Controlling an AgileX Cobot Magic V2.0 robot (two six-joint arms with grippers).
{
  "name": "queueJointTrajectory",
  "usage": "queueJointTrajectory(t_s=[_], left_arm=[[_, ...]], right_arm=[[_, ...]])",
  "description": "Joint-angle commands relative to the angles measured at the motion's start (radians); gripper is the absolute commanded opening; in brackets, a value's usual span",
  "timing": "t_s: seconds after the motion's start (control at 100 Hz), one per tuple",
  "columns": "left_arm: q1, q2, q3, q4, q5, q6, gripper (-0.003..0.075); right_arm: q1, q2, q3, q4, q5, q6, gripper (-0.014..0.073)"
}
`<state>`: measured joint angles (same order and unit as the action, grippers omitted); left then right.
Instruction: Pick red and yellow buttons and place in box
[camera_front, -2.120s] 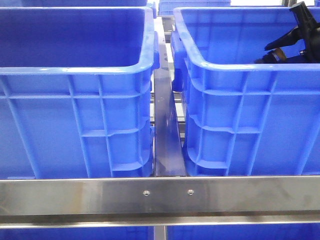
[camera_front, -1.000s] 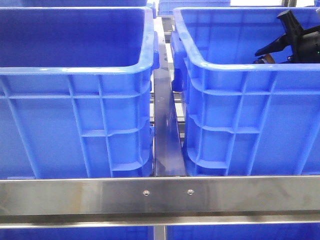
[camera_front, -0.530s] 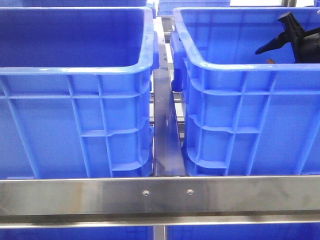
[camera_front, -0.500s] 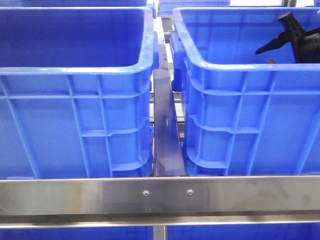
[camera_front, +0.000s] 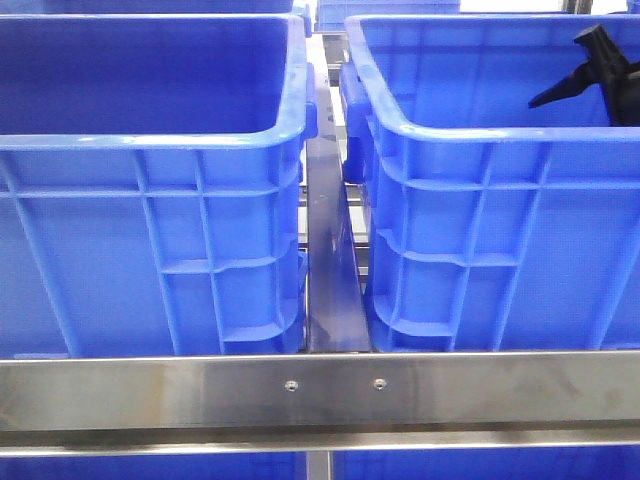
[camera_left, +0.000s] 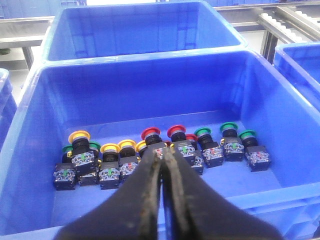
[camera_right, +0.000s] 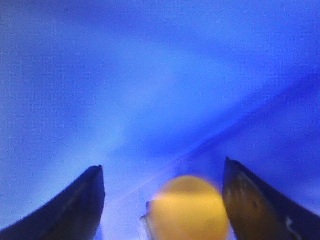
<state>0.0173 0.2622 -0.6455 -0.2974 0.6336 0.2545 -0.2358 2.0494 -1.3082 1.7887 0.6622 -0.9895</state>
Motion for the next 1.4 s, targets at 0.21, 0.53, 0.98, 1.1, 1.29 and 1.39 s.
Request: queueJointTrajectory(t_s=[0.21, 0.53, 0.98, 1.1, 1.29, 1.39], left_arm=[[0.002, 0.014, -0.025, -0.021, -0.08, -0.011, -0.0019], [0.002, 0.014, -0.025, -0.021, -0.08, -0.011, -0.0019], [0.002, 0.014, -0.025, -0.021, -0.08, -0.011, -0.0019], [0.002, 0.014, -0.025, -0.021, -0.08, -0.011, -0.0019], [0.002, 0.014, -0.025, -0.021, -0.08, -0.011, -0.0019], [0.002, 0.014, -0.025, -0.021, -0.08, -0.011, -0.0019]], right_arm=[[-0.032, -0.067, -0.033, 0.025, 0.074, -0.012, 0.0525], [-0.021, -0.213, -0.032, -0.133, 0.037, -0.029, 0.0517], [0.09, -0.596, 0.194, -0.258, -0.253, -0.229, 0.0517], [0.131, -0.711, 0.286, -0.25, -0.396, -0.31, 0.0517], [0.182, -0.874, 0.418, -0.25, -0.51, -0.382, 0.0517], [0.19, -0.958, 0.495, -0.25, -0.522, -0.401, 0.0517]])
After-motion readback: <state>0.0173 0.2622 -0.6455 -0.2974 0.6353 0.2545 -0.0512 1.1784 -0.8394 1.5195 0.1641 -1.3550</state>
